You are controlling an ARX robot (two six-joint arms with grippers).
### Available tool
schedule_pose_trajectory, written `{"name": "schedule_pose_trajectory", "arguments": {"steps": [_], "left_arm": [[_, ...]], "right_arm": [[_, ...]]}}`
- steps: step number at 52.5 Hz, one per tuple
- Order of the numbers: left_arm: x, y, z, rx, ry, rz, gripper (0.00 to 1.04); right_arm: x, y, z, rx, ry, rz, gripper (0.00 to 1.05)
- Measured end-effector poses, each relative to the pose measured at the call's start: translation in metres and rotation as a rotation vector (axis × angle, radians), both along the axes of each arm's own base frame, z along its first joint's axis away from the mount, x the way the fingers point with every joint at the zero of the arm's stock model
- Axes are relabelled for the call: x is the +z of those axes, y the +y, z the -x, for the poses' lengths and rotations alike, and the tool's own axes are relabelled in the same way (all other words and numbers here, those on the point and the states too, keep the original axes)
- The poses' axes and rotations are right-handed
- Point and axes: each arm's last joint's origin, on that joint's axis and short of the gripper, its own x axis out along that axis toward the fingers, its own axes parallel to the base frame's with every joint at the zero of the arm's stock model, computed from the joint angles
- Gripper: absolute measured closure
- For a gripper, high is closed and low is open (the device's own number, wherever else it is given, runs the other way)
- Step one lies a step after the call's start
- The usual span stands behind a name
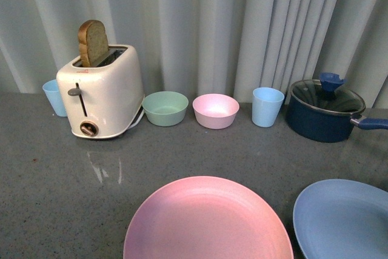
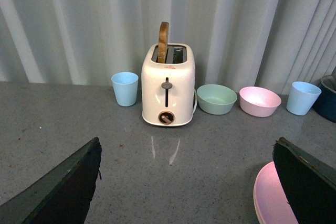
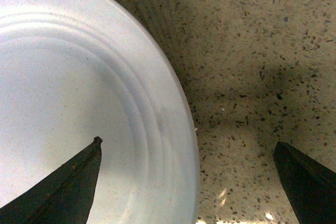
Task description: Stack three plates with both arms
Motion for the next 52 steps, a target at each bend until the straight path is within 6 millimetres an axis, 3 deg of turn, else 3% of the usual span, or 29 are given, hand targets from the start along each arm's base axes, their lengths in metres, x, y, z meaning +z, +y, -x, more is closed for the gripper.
{"name": "schedule_pose_trajectory", "arguments": {"steps": [8,35,41,52], "left_arm": [[0.0,0.0,0.0,0.0,0.0,0.0,0.07],[0.0,0.0,0.0,0.0,0.0,0.0,0.07],[0.0,0.0,0.0,0.0,0.0,0.0,0.07],[0.0,0.0,0.0,0.0,0.0,0.0,0.07]], "right_arm": [[-0.005,0.003,-0.005,-0.01,0.016,-0.004,0.09],[-0.017,0.004,-0.005,0.001,0.029,-0.035,0.84],[-0.015,-0.001,-0.002,0.0,0.01,-0.054,0.97],[0.0,-0.013,0.012,-0.025,-0.02,-0.075,1.01]]}}
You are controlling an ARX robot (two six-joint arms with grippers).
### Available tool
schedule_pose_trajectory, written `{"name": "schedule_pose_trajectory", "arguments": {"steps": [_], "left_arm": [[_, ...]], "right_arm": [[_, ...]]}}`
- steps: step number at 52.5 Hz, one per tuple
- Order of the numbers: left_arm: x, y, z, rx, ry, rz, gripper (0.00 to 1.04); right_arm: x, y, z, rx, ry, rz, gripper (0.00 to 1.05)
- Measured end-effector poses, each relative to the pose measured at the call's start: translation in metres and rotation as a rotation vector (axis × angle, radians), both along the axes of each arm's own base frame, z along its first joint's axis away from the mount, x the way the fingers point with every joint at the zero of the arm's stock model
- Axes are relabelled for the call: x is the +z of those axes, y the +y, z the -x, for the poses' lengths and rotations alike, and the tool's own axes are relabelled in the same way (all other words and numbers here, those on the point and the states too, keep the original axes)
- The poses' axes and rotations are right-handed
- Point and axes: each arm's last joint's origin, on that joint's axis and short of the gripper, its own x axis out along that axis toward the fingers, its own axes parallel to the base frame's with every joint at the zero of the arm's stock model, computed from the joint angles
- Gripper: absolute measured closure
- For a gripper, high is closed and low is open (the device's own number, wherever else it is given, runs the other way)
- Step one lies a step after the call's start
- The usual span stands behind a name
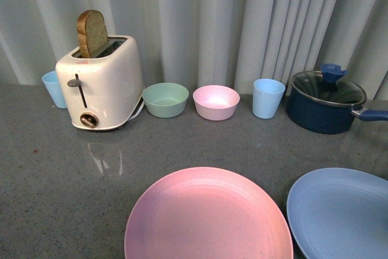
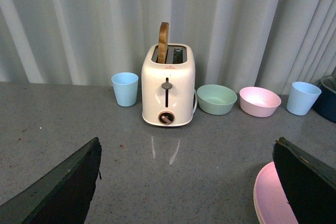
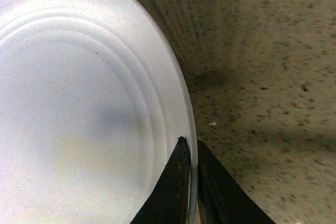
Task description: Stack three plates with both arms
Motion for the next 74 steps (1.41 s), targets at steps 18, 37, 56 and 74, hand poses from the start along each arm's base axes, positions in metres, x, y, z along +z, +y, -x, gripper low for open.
{"name": "schedule_pose_trajectory", "arguments": {"steps": [18,37,56,74], "left_arm": [[0.0,0.0,0.0,0.0,0.0,0.0,0.07],[0.0,0.0,0.0,0.0,0.0,0.0,0.07],[0.0,0.0,0.0,0.0,0.0,0.0,0.07],[0.0,0.0,0.0,0.0,0.0,0.0,0.07]], "right_arm": [[0.061,-0.021,0.029,-0.026,-0.139,-0.02,1.01],[0.1,0.079,0.006,0.229,-0.339,-0.105,1.01],[0.046,0.178,-0.014,0.417,-0.209,-0.224,1.01],[0.038,0.185,-0.029,0.424,-0.195,-0.229,1.01]]}}
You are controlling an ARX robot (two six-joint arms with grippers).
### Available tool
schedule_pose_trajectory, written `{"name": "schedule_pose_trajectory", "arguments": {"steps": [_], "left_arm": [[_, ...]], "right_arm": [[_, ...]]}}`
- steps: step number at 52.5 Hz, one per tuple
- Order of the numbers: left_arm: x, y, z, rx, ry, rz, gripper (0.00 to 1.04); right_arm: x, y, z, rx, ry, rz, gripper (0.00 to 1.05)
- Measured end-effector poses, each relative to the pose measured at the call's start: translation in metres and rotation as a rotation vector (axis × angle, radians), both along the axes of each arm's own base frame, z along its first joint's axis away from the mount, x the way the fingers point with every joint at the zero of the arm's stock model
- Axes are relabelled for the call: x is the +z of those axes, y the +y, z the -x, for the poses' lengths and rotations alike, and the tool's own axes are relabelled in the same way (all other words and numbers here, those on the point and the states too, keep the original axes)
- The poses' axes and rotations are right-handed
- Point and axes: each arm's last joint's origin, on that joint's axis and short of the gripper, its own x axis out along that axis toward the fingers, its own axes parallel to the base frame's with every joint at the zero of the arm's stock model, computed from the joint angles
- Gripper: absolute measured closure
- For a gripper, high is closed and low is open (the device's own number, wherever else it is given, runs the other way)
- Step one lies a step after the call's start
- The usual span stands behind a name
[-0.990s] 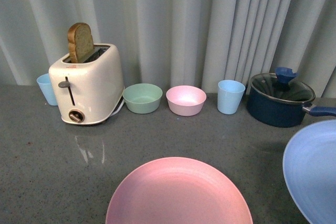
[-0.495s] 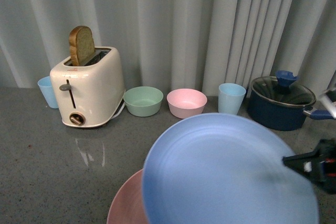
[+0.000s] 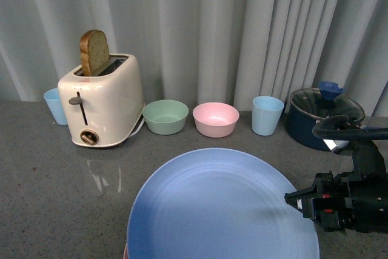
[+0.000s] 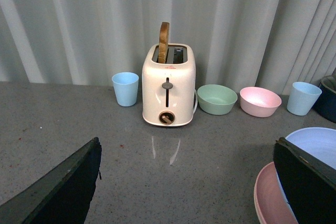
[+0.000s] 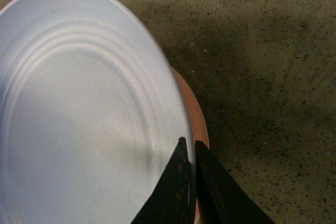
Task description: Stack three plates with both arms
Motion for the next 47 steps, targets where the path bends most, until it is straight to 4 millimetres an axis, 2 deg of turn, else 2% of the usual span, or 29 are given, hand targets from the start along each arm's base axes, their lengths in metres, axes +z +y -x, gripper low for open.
{"name": "schedule_pose_trajectory", "arguments": {"steps": [33,35,41,47], "left_arm": [[0.0,0.0,0.0,0.0,0.0,0.0,0.07],[0.0,0.0,0.0,0.0,0.0,0.0,0.07],[0.0,0.0,0.0,0.0,0.0,0.0,0.07],[0.0,0.0,0.0,0.0,0.0,0.0,0.07]], "right_arm": [[-0.013,0.014,-0.015,0.053,0.044,0.022,1.01],[-0.013,0.015,-0.015,0.052,0.046,0.023,0.97],[-0.009,0.01,-0.014,0.026,0.047,0.024,0.74],[0.01,-0.006,-0.009,-0.011,0.004,0.024,0.51]]}}
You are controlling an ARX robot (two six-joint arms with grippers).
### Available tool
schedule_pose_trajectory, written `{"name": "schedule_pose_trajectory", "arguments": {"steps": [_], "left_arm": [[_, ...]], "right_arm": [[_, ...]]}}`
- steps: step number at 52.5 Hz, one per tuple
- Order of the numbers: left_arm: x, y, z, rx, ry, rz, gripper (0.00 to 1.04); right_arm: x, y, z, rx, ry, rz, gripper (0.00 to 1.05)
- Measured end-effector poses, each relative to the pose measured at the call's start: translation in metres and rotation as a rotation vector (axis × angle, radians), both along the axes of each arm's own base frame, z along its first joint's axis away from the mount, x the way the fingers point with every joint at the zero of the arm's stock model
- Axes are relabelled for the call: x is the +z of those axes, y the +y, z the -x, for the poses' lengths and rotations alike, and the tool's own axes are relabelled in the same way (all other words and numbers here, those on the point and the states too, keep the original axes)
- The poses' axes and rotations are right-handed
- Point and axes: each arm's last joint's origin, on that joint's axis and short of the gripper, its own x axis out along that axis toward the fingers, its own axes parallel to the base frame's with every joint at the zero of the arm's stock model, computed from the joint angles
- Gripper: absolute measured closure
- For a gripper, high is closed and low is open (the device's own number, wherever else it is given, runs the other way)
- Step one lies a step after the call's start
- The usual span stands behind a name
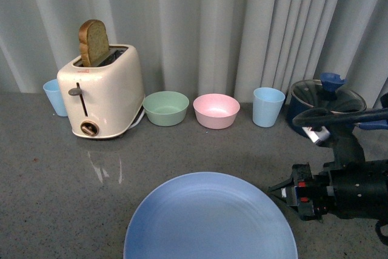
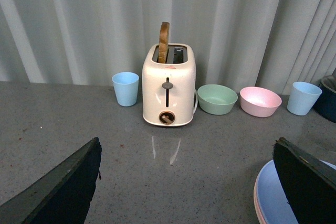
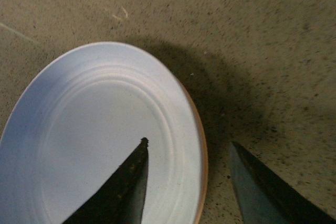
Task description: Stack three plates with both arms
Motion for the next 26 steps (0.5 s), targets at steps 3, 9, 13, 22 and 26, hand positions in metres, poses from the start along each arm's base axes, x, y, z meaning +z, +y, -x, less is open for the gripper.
{"name": "schedule_pose_trajectory", "arguments": {"steps": [3,9,13,22,26], "left_arm": [[0.0,0.0,0.0,0.0,0.0,0.0,0.07],[0.0,0.0,0.0,0.0,0.0,0.0,0.07],[0.0,0.0,0.0,0.0,0.0,0.0,0.07],[0.0,0.0,0.0,-0.001,0.0,0.0,0.07],[0.0,0.0,0.0,0.0,0.0,0.0,0.07]], "right_arm": [[0.01,-0.008,0.003,-0.021,-0.025,-0.003,0.42],[0.032,-0.024,0.017,-0.072,-0.098,-0.008,0.24],[0.05,-0.038,0.03,-0.166,-0.188,0.024,0.1],[0.056,-0.046,0.036,-0.276,-0.317,0.089,0.12],[0.044,-0.048,0.047,-0.42,-0.501,0.188,0.25]]}}
